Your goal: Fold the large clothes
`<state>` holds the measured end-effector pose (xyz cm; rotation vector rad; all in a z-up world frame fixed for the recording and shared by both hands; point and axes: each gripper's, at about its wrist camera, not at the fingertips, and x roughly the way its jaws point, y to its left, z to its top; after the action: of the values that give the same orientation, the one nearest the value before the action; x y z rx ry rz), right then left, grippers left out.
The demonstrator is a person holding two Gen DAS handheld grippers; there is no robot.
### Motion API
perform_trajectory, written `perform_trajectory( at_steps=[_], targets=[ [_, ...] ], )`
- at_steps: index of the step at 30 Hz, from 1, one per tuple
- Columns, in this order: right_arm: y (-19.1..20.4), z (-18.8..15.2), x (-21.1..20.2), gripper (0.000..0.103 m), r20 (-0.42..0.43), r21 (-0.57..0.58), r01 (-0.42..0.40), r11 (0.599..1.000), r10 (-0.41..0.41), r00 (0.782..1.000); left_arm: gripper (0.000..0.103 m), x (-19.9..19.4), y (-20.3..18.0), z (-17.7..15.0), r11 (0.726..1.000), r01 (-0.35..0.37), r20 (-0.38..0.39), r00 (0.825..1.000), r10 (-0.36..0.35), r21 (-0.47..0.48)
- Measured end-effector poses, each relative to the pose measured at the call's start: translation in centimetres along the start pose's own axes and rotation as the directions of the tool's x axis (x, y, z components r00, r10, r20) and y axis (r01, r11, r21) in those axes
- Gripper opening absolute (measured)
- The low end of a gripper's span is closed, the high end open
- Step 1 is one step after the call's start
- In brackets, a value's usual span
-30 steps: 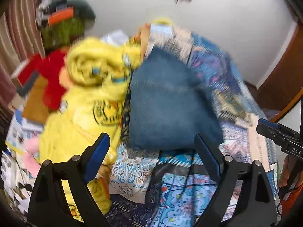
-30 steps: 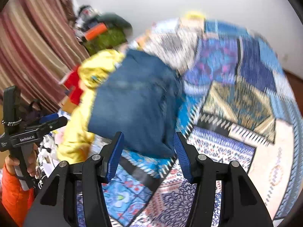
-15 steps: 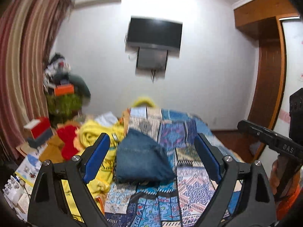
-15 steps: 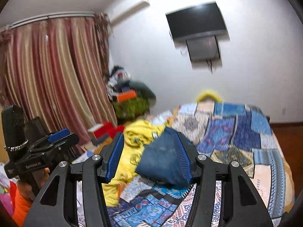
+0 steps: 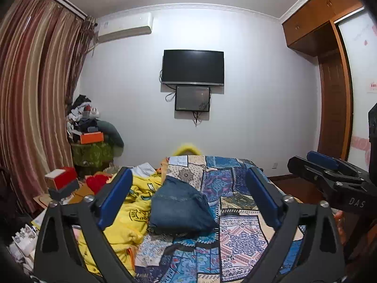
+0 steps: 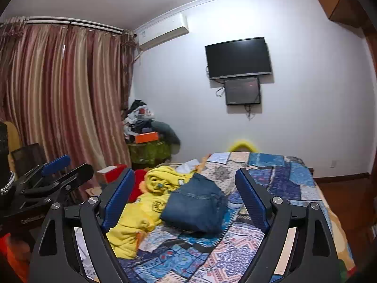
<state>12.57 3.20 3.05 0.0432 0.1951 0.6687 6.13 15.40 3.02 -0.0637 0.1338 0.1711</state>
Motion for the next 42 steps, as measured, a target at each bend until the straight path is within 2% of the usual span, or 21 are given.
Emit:
perform_trajectory(
  at_steps=[2,4,6,16,42],
  targets=[
    [0.0,0.0,-0.3,0.090,-0.004,0.001,0.010,1.000,-0.010,1.000,0.100,-0.1,-0.1,-0.3,1.000,0.001,-0.004,1.000,-0.001,-0.005],
    [-0.1,0.0,-0.2,0.100,-0.004,0.001,0.016,1.000,-0.016,1.000,0.100,0.0,0.0,-0.5,1.000,0.000,-0.009,1.000,0.000,-0.007],
    [0.1,-0.1,-0.5,0.103,0.002,0.000,0.023,1.000,-0.023,1.000,0.100,0.1,0.0,-0.6,1.000,0.000,-0.014,1.000,0.000,-0.009],
    [0.1,-1.1,-0.8,0.103,-0.019,0.003,0.036,0.999,-0.036,0.999,0.101,0.2,0.2,-1.0,1.000,0.002,-0.021,1.000,-0.002,-0.015],
    [-0.1,-0.5,-2.2,0.103,-0.001,0.024,0.054,0.998,-0.054,0.999,0.102,0.8,0.1,-1.2,1.000,0.019,-0.025,1.000,-0.019,0.001]
  ],
)
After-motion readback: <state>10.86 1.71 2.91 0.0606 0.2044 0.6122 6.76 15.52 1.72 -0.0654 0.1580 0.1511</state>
